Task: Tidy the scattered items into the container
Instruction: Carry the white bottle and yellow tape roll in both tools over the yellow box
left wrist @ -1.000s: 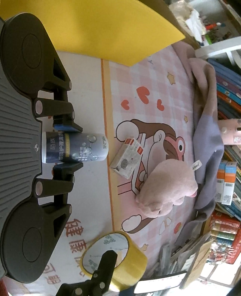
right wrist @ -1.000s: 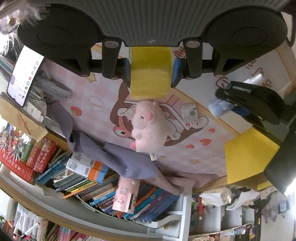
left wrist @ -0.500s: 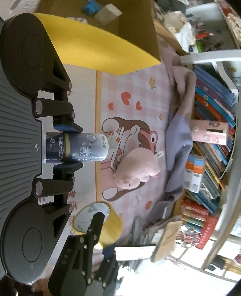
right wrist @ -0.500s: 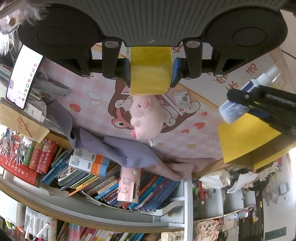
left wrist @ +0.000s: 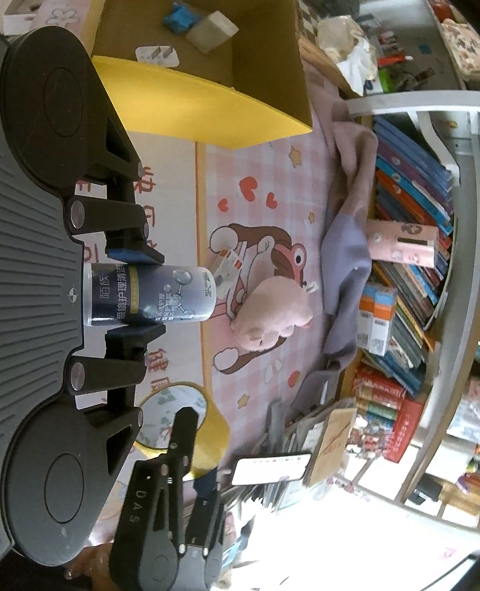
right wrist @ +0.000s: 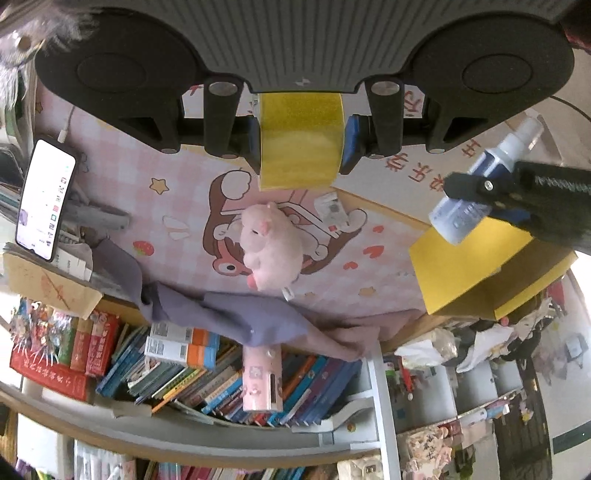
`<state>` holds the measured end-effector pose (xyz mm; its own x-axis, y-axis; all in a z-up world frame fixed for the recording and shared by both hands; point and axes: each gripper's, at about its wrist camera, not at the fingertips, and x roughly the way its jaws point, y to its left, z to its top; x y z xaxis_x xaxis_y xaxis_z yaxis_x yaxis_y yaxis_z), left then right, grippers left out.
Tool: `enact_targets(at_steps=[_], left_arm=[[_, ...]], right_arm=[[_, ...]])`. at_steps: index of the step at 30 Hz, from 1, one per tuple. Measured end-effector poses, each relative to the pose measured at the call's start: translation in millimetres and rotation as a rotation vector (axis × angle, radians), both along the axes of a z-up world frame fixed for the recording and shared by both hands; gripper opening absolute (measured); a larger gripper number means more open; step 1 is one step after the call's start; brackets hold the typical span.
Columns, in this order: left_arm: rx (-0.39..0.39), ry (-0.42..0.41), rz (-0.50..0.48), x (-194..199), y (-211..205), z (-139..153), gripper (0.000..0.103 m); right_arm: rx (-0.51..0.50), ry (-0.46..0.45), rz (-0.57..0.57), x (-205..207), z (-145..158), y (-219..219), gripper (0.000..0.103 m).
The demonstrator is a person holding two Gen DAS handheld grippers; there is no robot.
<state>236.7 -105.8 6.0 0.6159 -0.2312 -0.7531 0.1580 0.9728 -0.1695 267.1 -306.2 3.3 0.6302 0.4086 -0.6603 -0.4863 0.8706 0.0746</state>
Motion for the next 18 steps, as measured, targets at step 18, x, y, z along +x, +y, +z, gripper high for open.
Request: enact_targets(at_steps=[18], left_arm=[[-0.008,-0.064,-0.077,-102,96,-1,0.031]], right_arm=[[-0.050,-0.039,-0.046,-114,20,103,0.039]])
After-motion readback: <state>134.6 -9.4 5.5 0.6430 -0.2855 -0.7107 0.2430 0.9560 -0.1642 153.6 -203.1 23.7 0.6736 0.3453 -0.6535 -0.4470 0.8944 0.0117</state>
